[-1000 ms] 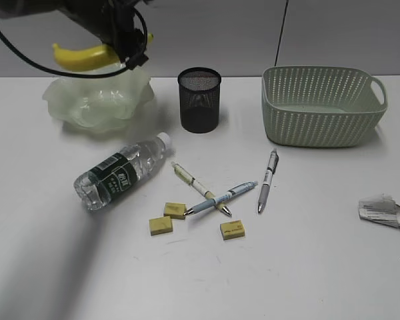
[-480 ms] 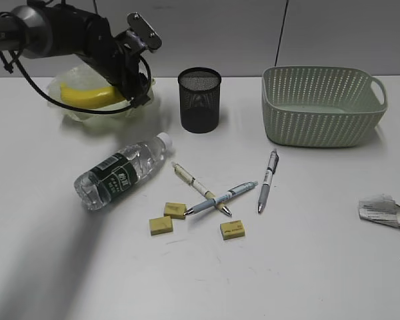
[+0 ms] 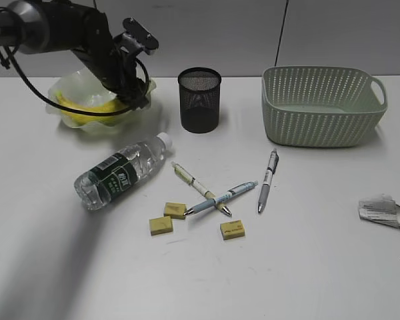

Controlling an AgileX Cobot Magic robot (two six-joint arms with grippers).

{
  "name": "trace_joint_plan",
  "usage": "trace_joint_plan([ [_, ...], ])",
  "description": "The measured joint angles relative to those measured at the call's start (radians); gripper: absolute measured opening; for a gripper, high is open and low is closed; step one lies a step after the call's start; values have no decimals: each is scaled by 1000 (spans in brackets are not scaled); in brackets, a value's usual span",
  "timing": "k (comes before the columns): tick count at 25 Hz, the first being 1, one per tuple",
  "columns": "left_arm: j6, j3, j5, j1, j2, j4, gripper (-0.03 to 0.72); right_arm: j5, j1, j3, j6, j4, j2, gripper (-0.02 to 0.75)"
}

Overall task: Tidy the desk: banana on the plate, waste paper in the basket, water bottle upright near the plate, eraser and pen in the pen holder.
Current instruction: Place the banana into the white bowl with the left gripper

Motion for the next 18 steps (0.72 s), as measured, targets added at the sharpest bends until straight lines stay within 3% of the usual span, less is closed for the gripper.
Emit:
trace_joint_plan([
  [7, -3, 0, 53, 0, -66, -46, 356, 0, 0, 0, 0, 0, 0, 454],
  [12, -6, 0, 58, 0, -152, -46, 412, 0, 0, 0, 0, 0, 0, 454],
  [18, -106, 0, 185, 0, -278, -46, 431, 0, 0, 0, 0, 0, 0, 454],
])
